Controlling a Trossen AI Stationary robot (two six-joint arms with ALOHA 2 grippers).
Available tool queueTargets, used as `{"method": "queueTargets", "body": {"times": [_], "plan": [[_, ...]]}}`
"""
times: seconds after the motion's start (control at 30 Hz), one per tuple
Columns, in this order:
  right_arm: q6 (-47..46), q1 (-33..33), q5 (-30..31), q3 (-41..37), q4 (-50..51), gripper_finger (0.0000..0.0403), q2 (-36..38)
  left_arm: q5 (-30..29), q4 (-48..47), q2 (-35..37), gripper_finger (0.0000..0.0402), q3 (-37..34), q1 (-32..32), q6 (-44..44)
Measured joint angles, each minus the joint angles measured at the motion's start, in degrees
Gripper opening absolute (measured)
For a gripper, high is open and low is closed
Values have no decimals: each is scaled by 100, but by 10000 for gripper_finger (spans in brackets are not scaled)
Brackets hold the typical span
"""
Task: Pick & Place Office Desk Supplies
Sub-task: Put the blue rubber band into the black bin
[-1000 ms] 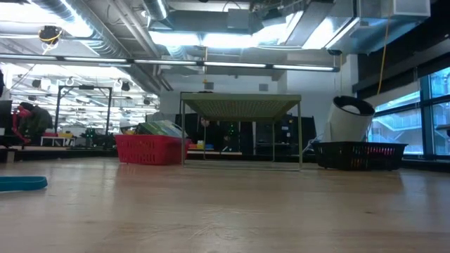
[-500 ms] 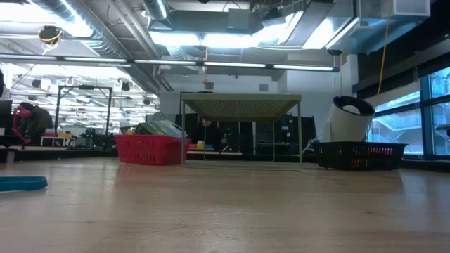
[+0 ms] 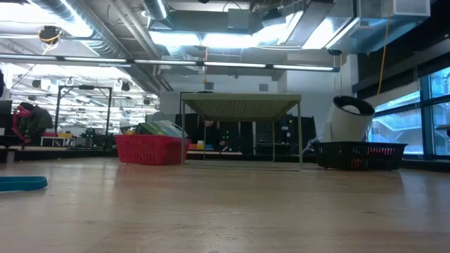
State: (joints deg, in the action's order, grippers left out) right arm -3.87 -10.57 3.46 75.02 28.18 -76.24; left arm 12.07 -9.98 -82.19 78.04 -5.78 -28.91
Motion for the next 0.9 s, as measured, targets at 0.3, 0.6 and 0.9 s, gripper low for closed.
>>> {"method": "queueTargets", "body": {"times": [0.3, 0.6, 0.9], "plan": [[-619, 487, -411, 0, 378, 1, 332, -3, -332, 544, 69, 7, -41, 780], [-1370, 1358, -746, 0, 1832, 0, 806, -52, -2777, 550, 61, 9, -813, 1106], [-1326, 2393, -1209, -88, 3114, 0, 876, -884, -4975, -239, 75, 2, -1677, 79]]}}
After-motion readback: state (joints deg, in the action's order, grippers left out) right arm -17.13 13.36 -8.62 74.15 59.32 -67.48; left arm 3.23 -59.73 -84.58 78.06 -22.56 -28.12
